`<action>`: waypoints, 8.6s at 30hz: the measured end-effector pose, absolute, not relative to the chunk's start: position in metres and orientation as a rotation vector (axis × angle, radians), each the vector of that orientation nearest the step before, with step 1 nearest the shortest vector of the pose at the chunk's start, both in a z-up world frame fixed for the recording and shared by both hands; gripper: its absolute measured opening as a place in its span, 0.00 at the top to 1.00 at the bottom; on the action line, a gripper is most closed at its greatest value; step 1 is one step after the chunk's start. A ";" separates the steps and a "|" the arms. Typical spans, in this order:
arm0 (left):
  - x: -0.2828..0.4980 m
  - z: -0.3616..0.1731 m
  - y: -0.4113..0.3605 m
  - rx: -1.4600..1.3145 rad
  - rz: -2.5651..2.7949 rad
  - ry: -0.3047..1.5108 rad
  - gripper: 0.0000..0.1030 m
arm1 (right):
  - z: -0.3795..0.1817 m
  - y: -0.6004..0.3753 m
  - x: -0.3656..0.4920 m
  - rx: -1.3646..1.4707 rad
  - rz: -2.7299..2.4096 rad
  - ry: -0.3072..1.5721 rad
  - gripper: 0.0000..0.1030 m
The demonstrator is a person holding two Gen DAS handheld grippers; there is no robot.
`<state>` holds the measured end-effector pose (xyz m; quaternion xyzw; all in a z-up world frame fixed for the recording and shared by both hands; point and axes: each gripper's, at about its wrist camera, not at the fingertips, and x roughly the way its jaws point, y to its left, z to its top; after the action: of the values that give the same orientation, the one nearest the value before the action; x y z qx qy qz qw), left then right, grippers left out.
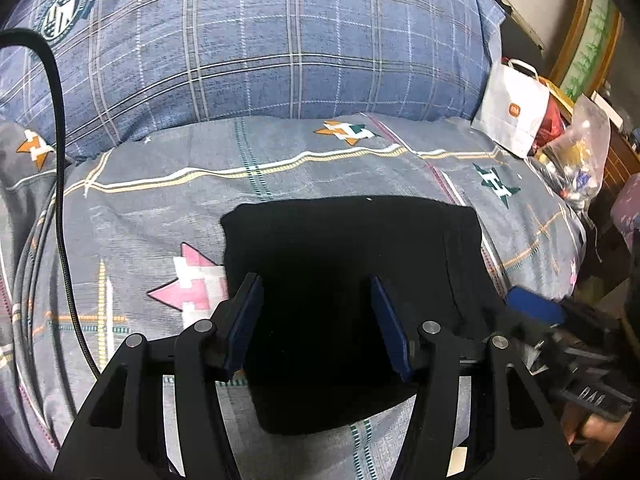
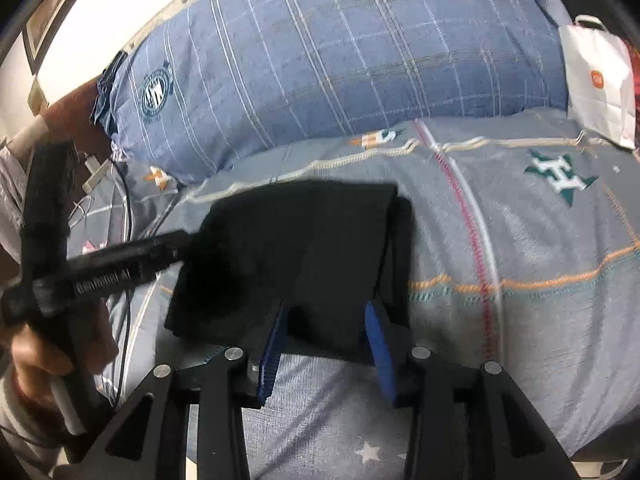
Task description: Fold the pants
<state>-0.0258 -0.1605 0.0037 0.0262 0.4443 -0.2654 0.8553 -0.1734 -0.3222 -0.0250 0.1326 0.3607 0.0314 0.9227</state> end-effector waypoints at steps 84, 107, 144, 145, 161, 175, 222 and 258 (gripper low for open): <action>-0.004 -0.018 -0.179 0.089 -0.471 0.908 0.29 | -0.043 -0.358 -0.107 0.258 -0.017 0.705 0.95; -0.023 -0.013 -0.158 0.080 -0.436 0.912 0.29 | -0.052 -0.302 -0.150 0.168 0.059 0.778 0.62; -0.030 0.001 -0.145 0.075 -0.405 0.858 0.25 | -0.023 -0.292 -0.130 0.238 0.078 0.720 0.55; -0.029 0.000 -0.144 0.075 -0.406 0.863 0.25 | -0.024 -0.293 -0.130 0.239 0.076 0.720 0.55; -0.021 -0.011 -0.143 0.060 -0.403 0.904 0.25 | -0.033 -0.303 -0.122 0.243 0.054 0.748 0.53; -0.015 -0.016 -0.132 0.007 -0.417 0.934 0.25 | -0.038 -0.327 -0.123 0.284 -0.002 0.751 0.52; 0.074 0.030 -0.025 -0.151 -0.433 0.919 0.47 | -0.003 -0.236 0.008 0.450 0.375 0.653 0.63; 0.090 -0.026 -0.042 0.011 -0.205 0.904 0.38 | -0.047 -0.180 0.011 0.024 0.277 0.756 0.57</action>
<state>0.0900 -0.0420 -0.0256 0.0052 0.4362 -0.0987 0.8944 0.0113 -0.1795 -0.0471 0.0115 0.3678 0.1349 0.9200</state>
